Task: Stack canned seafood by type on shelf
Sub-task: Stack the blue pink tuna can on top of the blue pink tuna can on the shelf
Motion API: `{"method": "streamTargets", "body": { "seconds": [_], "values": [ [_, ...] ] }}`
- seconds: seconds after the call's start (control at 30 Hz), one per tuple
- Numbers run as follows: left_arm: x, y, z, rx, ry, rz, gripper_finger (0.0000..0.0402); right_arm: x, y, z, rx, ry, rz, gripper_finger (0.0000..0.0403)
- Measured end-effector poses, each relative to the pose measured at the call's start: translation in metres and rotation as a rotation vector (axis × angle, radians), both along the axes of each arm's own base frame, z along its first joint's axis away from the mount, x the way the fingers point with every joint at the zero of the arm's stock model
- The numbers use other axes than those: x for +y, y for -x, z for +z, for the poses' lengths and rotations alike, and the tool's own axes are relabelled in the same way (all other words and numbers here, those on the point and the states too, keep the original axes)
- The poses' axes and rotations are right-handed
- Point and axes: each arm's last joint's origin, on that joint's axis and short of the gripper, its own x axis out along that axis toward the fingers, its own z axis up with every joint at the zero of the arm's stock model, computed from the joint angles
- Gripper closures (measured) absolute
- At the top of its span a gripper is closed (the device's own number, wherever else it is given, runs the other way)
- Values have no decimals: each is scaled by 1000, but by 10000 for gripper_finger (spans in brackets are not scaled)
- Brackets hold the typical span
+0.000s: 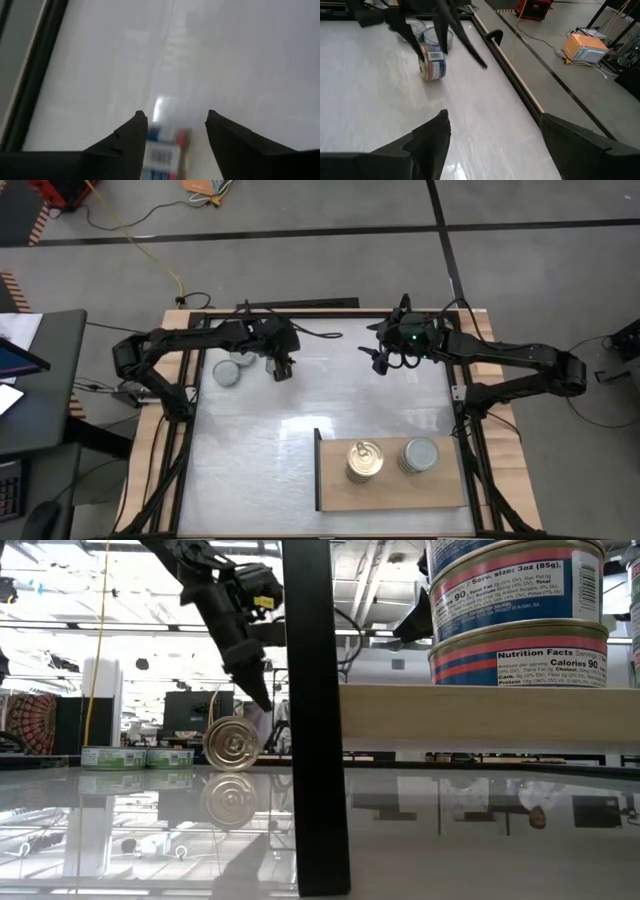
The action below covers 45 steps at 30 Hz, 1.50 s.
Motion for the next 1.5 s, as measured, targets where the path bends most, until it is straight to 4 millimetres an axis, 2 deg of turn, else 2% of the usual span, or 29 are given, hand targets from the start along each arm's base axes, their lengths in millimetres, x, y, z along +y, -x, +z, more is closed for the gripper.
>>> {"method": "streamTargets", "body": {
  "seconds": [0.13,0.27,0.43,0.63,0.77,0.87,0.97,1.1,1.37,1.5],
  "values": [
    [1,16,8,29,62,85,164,0,0,0,0,0,0,72],
    [1,21,7,48,102,109,111,0,0,0,-3,-8,16,72],
    [5,15,-6,108,65,45,60,1,-1,0,-7,-20,43,72],
    [9,7,-31,216,57,-28,50,1,-1,0,-7,-25,44,72],
    [10,6,-39,254,53,-29,62,1,-1,0,-6,-25,44,72],
    [8,5,-40,264,59,-39,86,1,-1,0,-6,-25,45,72],
    [3,4,-40,286,43,-67,132,1,-1,0,-7,-24,45,72],
    [-5,1,-40,296,28,-104,223,1,-1,0,-8,-23,45,72],
    [-16,-4,-35,306,36,-81,226,1,-1,0,-10,-20,46,72],
    [-24,-7,-12,232,4,-87,226,2,-1,0,0,-11,53,72]
  ]
}}
